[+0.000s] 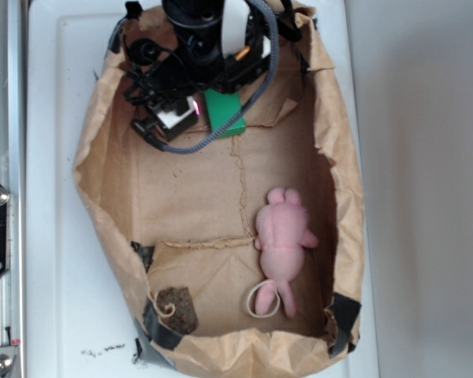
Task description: Grab the green block.
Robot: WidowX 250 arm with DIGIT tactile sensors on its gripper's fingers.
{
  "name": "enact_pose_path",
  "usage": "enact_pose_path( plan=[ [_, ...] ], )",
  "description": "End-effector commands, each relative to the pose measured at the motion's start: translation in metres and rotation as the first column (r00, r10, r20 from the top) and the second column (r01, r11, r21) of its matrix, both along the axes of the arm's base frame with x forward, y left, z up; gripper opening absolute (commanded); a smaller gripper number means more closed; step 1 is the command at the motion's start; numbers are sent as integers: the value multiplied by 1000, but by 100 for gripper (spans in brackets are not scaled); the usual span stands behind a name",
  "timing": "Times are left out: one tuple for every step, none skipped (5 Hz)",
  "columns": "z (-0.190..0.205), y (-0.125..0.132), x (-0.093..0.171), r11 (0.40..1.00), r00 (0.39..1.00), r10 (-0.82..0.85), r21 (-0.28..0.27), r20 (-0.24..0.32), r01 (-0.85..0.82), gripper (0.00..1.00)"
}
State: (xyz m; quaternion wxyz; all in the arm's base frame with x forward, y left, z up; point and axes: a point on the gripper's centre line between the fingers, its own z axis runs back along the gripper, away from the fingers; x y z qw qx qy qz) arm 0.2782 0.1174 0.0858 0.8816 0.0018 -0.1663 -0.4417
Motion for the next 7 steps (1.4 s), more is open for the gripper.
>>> enact_pose_path(
  plan=[
    [-10, 16, 35, 999, 992, -44, -2, 122, 44, 100],
    [-11, 17, 42, 993, 981, -113, 38, 155, 108, 100],
    [-9, 16, 39, 991, 986, -117, 78, 119, 108, 100],
    [-9, 16, 39, 991, 986, -117, 78, 119, 108, 100],
    [-9, 16, 39, 991, 986, -117, 78, 119, 108, 100],
    [-20, 21, 31, 987, 985, -143, 92, 100, 134, 100],
    [-25, 20, 27, 984, 980, -164, 95, 115, 154, 100]
  ],
)
